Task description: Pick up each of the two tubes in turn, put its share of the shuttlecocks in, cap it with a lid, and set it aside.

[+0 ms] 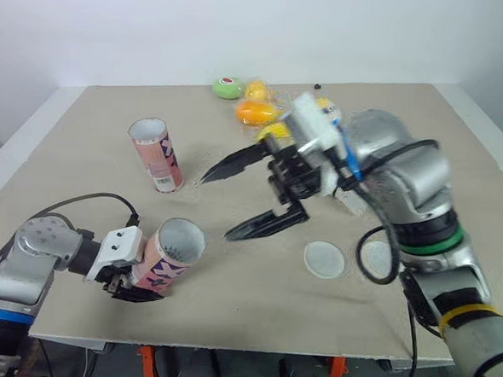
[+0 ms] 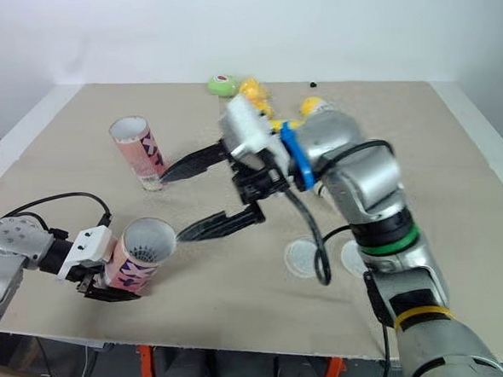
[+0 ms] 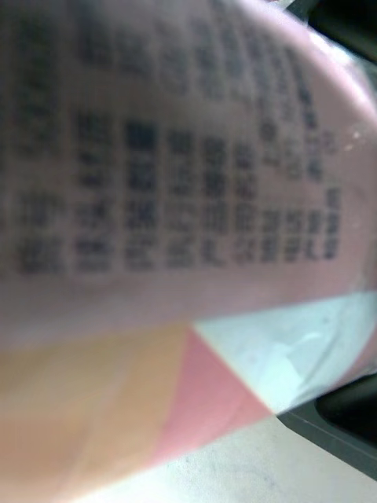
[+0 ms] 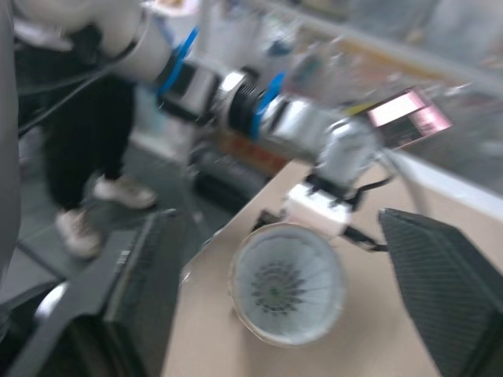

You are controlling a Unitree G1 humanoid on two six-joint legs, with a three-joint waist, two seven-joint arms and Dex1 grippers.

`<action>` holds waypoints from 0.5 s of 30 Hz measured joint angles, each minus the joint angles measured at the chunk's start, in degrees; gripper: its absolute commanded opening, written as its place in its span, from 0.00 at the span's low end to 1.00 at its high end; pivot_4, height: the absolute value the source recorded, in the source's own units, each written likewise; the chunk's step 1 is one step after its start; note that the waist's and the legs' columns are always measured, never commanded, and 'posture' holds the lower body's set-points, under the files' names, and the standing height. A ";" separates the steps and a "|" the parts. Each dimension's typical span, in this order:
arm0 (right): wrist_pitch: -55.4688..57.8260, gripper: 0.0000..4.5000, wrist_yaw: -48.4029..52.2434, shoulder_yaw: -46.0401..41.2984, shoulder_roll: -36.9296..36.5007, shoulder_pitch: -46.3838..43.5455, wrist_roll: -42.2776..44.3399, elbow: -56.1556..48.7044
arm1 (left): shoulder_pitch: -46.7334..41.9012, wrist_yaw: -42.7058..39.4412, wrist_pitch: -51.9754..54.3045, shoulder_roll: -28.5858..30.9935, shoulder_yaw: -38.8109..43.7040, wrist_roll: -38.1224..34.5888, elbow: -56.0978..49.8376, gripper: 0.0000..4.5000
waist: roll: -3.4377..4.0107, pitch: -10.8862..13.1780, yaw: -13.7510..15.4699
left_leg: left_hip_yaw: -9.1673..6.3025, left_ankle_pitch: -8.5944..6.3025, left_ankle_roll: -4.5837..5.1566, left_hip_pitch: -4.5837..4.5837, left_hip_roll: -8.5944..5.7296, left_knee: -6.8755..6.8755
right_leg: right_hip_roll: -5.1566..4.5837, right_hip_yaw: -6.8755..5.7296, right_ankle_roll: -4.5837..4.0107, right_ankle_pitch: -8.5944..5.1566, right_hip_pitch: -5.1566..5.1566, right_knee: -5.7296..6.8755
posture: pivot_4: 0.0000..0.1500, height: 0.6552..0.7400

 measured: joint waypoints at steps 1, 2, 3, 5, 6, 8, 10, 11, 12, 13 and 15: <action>1.41 0.93 -2.54 -1.93 -2.25 3.68 -0.02 -1.69 | -0.14 0.00 -0.03 -0.03 -0.13 -0.01 -0.07 0.75 | -0.01 0.00 0.03 | 0.04 0.00 -0.01 -0.01 -0.01 -0.05 | -0.05 0.00 -0.01 0.00 -0.03 -0.04 | 1.00 0.46; 2.53 0.93 -4.57 -3.72 -4.14 7.37 -0.05 -3.02 | -0.09 0.00 -0.13 -0.09 -0.13 -0.08 -0.13 0.75 | -0.07 -0.04 0.12 | 0.09 0.01 0.00 -0.02 -0.03 -0.16 | -0.19 -0.14 -0.01 -0.03 0.03 -0.14 | 1.00 0.46; 3.62 0.93 -6.17 -5.08 -5.79 10.56 -0.21 -3.47 | 0.18 -0.03 -0.25 -0.08 0.03 -0.35 -0.11 0.75 | -0.06 -0.03 0.12 | 0.20 0.01 0.01 -0.03 -0.02 -0.19 | -0.27 -0.15 0.00 -0.05 0.00 -0.15 | 1.00 0.46; 5.89 0.93 -11.42 -10.28 -8.89 19.15 -0.72 -6.18 | 0.00 -0.17 -0.19 -0.03 -0.31 -0.39 -0.20 0.75 | 0.07 -0.02 0.10 | 0.42 0.08 0.11 -0.07 -0.10 -0.40 | -0.39 -0.09 0.10 -0.09 0.03 -0.18 | 1.00 0.46; 6.41 0.93 -14.05 -14.50 -10.46 25.46 -1.30 -8.87 | -0.16 -0.09 -0.21 -0.24 -0.54 -0.49 -0.38 0.75 | 0.03 -0.04 0.45 | 0.38 0.08 0.12 -0.08 -0.09 -0.44 | -0.43 -0.28 0.28 -0.23 0.07 -0.28 | 1.00 0.46; 7.85 0.93 -18.34 -20.47 -13.36 36.79 -3.23 -9.69 | 0.14 -0.20 -0.31 -0.34 -0.38 -1.16 -0.29 0.75 | -0.03 -0.08 0.58 | 0.51 0.06 0.11 -0.15 -0.10 -0.54 | -0.54 -0.35 0.35 -0.33 0.13 -0.38 | 1.00 0.46; 8.22 0.93 -20.63 -23.59 -14.73 41.76 -4.36 -9.75 | 0.22 -0.50 -0.27 0.05 -0.45 -1.08 0.05 0.75 | 0.26 -0.06 0.17 | 0.61 0.06 0.14 -0.16 -0.13 -0.55 | -0.56 -0.28 0.46 -0.25 0.24 -0.38 | 1.00 0.46; 8.21 0.93 -21.07 -24.45 -14.89 42.32 -4.19 -10.28 | -0.14 -0.57 -0.28 0.06 -0.69 -0.86 0.34 0.75 | 0.36 -0.08 0.01 | 0.58 0.10 0.19 -0.15 -0.13 -0.56 | -0.53 -0.28 0.48 -0.20 0.23 -0.38 | 1.00 0.46; 8.18 0.93 -21.15 -25.62 -15.48 43.03 -3.78 -10.95 | -0.68 -0.57 -0.38 -0.13 -1.02 -0.51 0.65 0.75 | 0.43 -0.07 -0.09 | 0.54 0.14 0.22 -0.14 -0.13 -0.55 | -0.50 -0.29 0.81 -0.35 0.22 -0.38 | 1.00 0.46; 8.08 0.93 -21.12 -26.80 -16.61 43.67 -3.38 -10.99 | -1.50 -0.56 -0.48 -0.65 -1.35 -0.29 1.27 0.75 | 0.40 -0.05 -0.13 | 0.48 0.18 0.26 -0.08 -0.12 -0.54 | -0.46 -0.31 0.85 -0.32 0.14 -0.39 | 1.00 0.46; 7.68 0.93 -21.21 -28.05 -17.49 43.78 -3.38 -10.64 | -2.11 -0.45 -0.51 -1.22 -1.52 -0.28 2.01 0.75 | 0.23 -0.01 -0.06 | 0.46 0.21 0.29 -0.04 -0.13 -0.47 | -0.49 -0.32 0.84 -0.26 0.22 -0.44 | 1.00 0.46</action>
